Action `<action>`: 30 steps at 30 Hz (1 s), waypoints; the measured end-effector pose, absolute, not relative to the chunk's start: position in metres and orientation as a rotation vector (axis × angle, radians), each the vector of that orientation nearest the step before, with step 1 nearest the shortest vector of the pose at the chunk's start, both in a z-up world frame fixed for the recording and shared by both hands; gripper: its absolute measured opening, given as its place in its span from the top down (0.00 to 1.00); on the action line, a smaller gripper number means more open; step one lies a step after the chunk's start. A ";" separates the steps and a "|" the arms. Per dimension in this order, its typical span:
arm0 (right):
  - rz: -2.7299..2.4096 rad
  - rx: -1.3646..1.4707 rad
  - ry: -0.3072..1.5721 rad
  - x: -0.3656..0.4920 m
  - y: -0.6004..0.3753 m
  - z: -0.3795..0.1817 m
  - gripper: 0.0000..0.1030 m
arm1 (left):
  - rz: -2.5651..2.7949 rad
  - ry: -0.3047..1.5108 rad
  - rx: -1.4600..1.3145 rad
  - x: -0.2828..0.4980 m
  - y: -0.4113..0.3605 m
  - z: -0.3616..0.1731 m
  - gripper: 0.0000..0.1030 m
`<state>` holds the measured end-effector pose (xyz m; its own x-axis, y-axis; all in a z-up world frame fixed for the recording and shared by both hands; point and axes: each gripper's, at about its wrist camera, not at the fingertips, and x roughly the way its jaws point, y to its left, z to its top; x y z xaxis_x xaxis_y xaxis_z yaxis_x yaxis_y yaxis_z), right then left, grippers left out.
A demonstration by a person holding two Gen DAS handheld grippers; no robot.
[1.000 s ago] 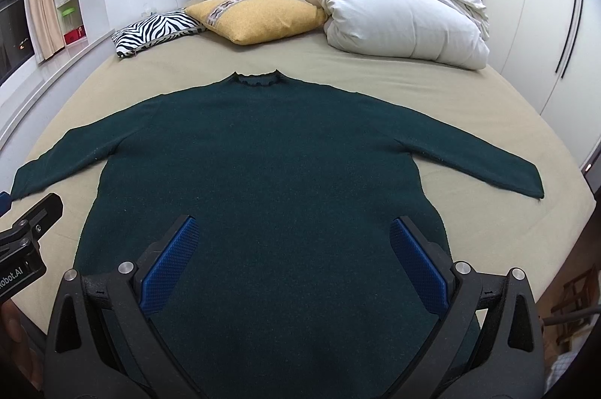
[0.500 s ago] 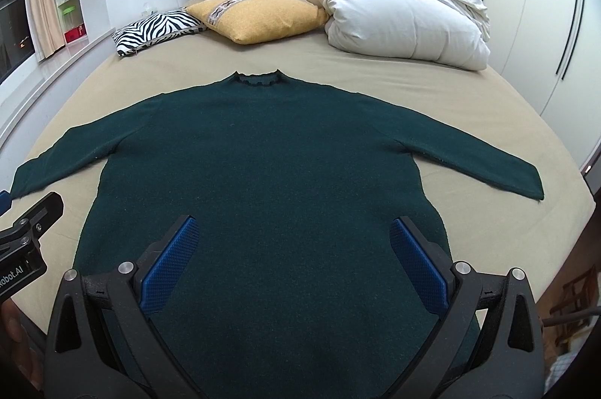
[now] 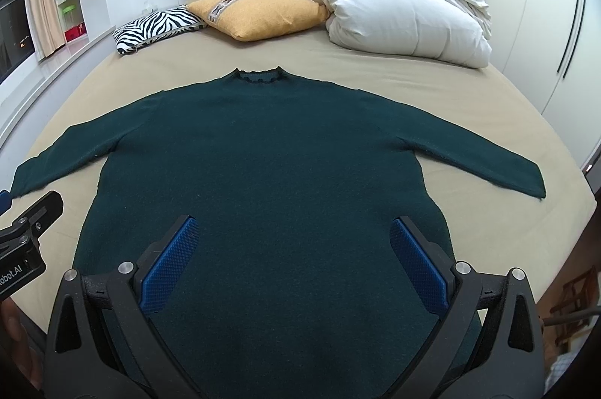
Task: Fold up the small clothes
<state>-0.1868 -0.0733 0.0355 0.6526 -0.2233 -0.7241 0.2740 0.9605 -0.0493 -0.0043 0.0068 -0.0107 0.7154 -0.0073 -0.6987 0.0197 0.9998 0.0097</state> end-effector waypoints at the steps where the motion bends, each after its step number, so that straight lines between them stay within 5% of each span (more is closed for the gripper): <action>1: -0.282 0.066 0.814 -0.186 -0.073 0.035 0.00 | -0.014 0.774 0.016 -0.004 0.006 -0.010 0.00; 16: -0.269 0.116 0.823 -0.179 -0.091 0.029 0.00 | -0.014 0.808 -0.002 -0.004 0.010 -0.035 0.00; 26: -0.370 0.556 0.731 -0.194 -0.313 0.002 0.00 | -0.110 0.891 -0.042 0.022 -0.002 -0.052 0.00; 30: -0.487 0.813 0.626 -0.226 -0.441 -0.029 0.23 | -0.149 0.897 -0.092 0.038 -0.007 -0.059 0.00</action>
